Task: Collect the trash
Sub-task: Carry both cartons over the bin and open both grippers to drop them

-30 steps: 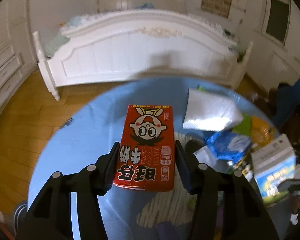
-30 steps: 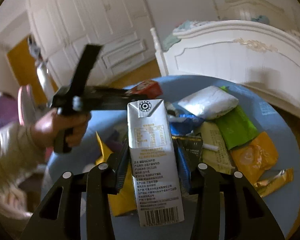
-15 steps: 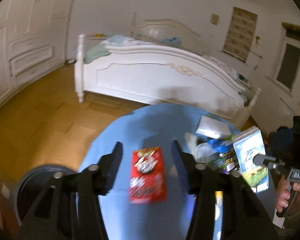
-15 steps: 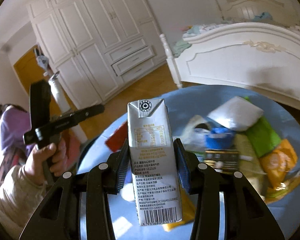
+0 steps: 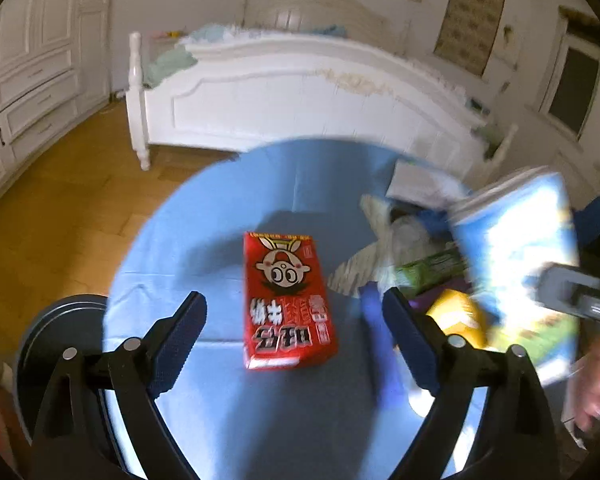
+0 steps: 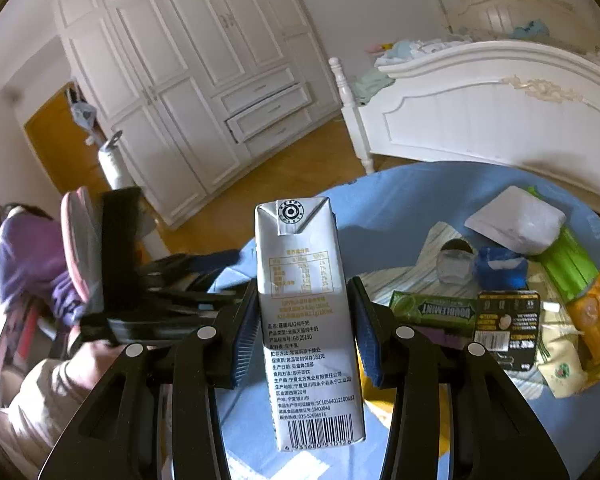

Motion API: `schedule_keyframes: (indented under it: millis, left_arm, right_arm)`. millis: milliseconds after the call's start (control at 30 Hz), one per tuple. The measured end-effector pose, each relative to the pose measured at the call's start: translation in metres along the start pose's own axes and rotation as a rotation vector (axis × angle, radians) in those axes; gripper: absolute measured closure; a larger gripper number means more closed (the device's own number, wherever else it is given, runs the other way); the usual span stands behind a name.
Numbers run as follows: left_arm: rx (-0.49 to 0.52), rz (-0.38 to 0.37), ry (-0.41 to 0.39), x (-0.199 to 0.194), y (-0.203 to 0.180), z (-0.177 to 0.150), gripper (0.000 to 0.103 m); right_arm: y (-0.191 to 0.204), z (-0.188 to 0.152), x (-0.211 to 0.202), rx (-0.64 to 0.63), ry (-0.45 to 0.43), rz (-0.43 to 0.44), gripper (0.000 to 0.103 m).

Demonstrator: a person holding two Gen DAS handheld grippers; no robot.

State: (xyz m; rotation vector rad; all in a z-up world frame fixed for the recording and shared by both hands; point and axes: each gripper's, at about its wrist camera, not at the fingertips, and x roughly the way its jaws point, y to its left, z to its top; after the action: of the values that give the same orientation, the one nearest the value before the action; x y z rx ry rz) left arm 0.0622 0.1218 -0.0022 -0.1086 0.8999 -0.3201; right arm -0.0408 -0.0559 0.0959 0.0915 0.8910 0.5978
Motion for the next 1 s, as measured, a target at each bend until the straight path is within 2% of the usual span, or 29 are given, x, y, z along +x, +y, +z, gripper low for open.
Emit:
schedule_keyframes:
  millis: [33, 67, 200, 333, 467, 567, 700, 800, 933, 1000]
  left_arm:
    - [-0.01, -0.001, 0.023, 0.009, 0.002, 0.0, 0.046]
    - [-0.026, -0.005, 0.042, 0.016, 0.004, 0.001, 0.051]
    - [-0.063, -0.037, 0.002, 0.013, 0.015, -0.004, 0.052]
    - [-0.085, -0.05, -0.122, -0.029, 0.028, -0.014, 0.052]
    - [-0.183, 0.0, -0.234, -0.089, 0.069, -0.033, 0.052]
    - [-0.262, 0.061, -0.274, -0.122, 0.104, -0.054, 0.052]
    - [-0.369, 0.13, -0.266, -0.142, 0.15, -0.09, 0.052]
    - [-0.436, 0.14, -0.237, -0.141, 0.175, -0.115, 0.052]
    - [-0.498, 0.133, -0.19, -0.123, 0.195, -0.138, 0.052]
    - [-0.519, 0.124, -0.168, -0.111, 0.204, -0.146, 0.052]
  right_arm:
    - [0.0, -0.001, -0.002, -0.002, 0.001, -0.004, 0.059]
    - [0.002, -0.002, -0.004, -0.011, 0.003, -0.012, 0.059]
    - [0.009, -0.008, -0.005, -0.032, 0.018, -0.025, 0.059]
    - [0.021, -0.003, 0.005, -0.028, 0.035, 0.001, 0.059]
    - [0.048, 0.007, 0.027, -0.057, 0.056, 0.052, 0.059]
    - [0.073, 0.018, 0.052, -0.072, 0.086, 0.104, 0.059]
    - [0.113, 0.029, 0.098, -0.094, 0.157, 0.167, 0.059]
    - [0.143, 0.032, 0.135, -0.116, 0.217, 0.194, 0.059]
    - [0.179, 0.033, 0.19, -0.14, 0.321, 0.178, 0.059]
    - [0.195, 0.032, 0.222, -0.158, 0.383, 0.142, 0.059]
